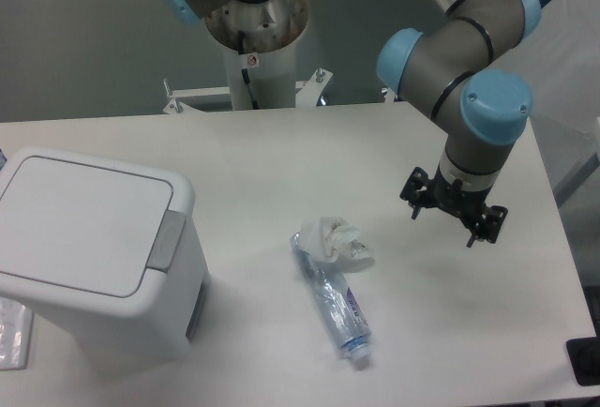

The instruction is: Open the trash can

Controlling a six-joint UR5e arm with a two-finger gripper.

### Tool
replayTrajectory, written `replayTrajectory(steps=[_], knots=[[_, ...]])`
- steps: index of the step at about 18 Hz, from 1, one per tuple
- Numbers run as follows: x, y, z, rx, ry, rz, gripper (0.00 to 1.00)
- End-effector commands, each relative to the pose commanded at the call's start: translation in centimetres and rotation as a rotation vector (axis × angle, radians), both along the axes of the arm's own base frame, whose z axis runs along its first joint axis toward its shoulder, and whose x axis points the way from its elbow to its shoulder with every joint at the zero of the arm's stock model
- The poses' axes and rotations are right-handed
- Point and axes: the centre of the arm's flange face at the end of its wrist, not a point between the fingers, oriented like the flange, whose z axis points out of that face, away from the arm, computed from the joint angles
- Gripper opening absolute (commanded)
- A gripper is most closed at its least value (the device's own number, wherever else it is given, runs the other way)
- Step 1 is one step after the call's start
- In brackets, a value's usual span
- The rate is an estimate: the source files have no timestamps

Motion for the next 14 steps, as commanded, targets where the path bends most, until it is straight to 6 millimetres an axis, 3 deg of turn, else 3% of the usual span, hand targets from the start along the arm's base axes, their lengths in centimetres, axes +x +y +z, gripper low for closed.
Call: replayTrajectory(steps=[4,9,10,11,14], knots=[[0.9,1.7,1.9,0.156,-0.067,0.151,1.00],[2.0,6.0,5.8,0.299,-0.156,0.425,1.00],[3.0,7.5,6.6,0.304,-0.150,0.421,1.00],[6.0,11.0,7.9,0.314,-0.144,0.369,1.00],[8.8,13.3,10.0,0.338,-0.158,0.407,1.00]])
